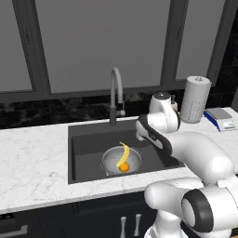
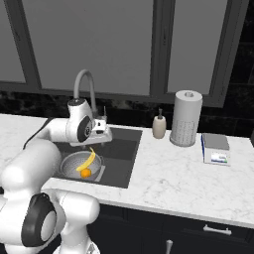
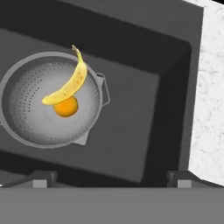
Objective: Put the colander in the sink, put the banana, orange in the colander, and turn on the sink faucet and pour water over the colander.
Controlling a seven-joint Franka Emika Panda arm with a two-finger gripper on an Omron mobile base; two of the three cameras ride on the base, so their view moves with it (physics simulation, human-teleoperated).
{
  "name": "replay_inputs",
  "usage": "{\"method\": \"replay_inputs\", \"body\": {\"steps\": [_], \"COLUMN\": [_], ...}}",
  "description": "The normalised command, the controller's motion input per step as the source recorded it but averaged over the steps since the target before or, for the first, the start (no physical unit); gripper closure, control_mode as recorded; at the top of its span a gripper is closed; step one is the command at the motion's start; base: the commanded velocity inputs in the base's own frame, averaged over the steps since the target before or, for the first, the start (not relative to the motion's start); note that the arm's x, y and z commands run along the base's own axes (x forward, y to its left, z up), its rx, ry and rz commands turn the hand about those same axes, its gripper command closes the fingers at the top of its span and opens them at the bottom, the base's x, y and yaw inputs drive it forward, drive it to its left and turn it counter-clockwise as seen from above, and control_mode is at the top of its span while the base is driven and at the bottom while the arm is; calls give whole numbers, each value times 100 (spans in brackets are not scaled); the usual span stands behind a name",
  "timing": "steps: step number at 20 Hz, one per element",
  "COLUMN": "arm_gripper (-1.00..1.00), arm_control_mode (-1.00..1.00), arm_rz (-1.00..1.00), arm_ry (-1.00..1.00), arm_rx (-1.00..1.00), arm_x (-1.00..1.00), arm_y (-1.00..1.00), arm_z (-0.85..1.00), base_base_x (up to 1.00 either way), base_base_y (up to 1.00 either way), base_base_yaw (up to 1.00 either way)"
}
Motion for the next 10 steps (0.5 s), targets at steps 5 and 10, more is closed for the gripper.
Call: {"method": "replay_inputs", "body": {"steps": [5, 10], "arm_gripper": [-100, -100], "arm_control_mode": [-100, -100], "arm_rz": [20, 15], "arm_ry": [-4, -1], "arm_rx": [0, 3], "arm_x": [-10, 0], "arm_y": [-16, -21], "arm_z": [38, 37], "base_base_x": [0, 0], "base_base_y": [0, 0], "base_base_yaw": [0, 0]}}
